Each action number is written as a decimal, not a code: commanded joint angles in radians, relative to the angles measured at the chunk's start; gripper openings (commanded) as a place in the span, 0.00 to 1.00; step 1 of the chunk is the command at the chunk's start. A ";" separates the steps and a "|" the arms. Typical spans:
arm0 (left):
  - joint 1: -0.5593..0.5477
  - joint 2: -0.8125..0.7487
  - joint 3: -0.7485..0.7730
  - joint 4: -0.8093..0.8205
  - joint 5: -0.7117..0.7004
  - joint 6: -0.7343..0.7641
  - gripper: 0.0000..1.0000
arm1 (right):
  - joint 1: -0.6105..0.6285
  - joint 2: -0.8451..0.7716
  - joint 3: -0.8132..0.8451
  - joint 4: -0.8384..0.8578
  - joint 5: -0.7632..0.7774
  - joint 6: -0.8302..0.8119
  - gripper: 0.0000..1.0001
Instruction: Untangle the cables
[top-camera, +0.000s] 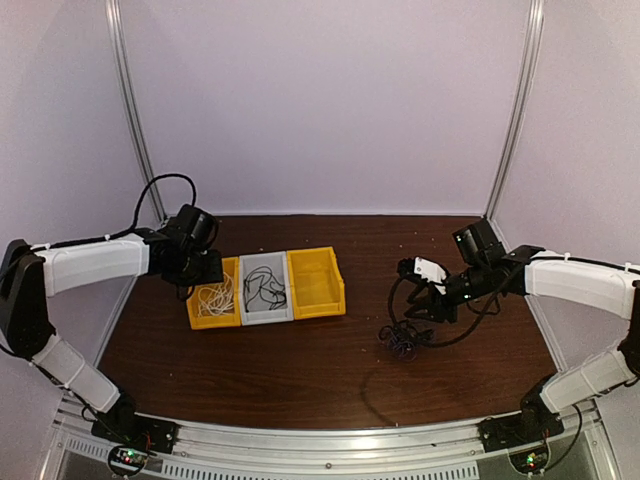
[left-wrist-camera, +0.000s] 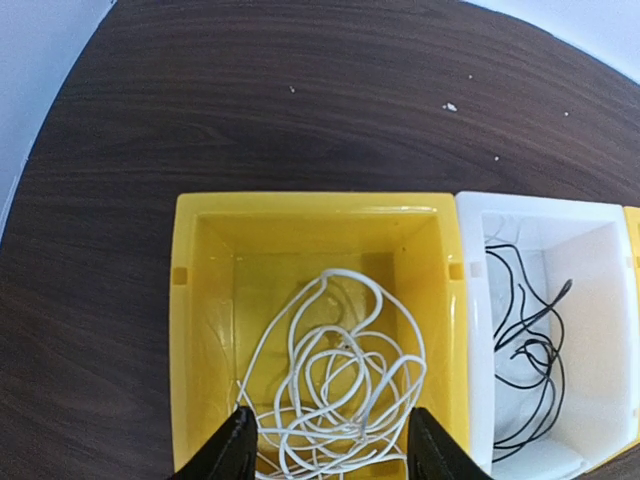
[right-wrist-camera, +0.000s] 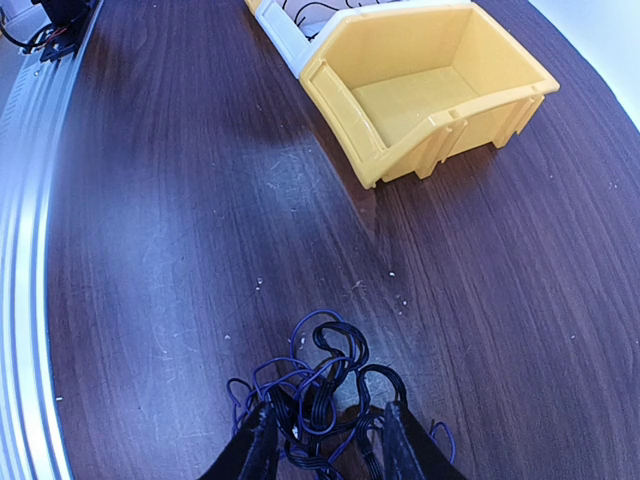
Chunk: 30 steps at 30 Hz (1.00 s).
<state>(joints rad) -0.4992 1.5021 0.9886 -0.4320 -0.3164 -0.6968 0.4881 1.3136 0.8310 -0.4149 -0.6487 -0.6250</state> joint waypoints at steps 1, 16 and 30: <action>0.001 -0.060 0.059 -0.037 -0.010 0.046 0.53 | 0.000 0.009 -0.006 -0.002 0.019 -0.005 0.37; -0.003 -0.253 -0.008 0.192 0.355 0.230 0.49 | 0.000 0.006 0.006 -0.011 0.029 -0.005 0.37; -0.290 -0.325 -0.191 0.636 0.560 0.378 0.50 | -0.034 0.014 0.051 -0.145 0.150 -0.085 0.32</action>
<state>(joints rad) -0.7055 1.1725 0.8688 -0.0322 0.1761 -0.3859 0.4534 1.2945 0.8589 -0.4847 -0.5663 -0.6609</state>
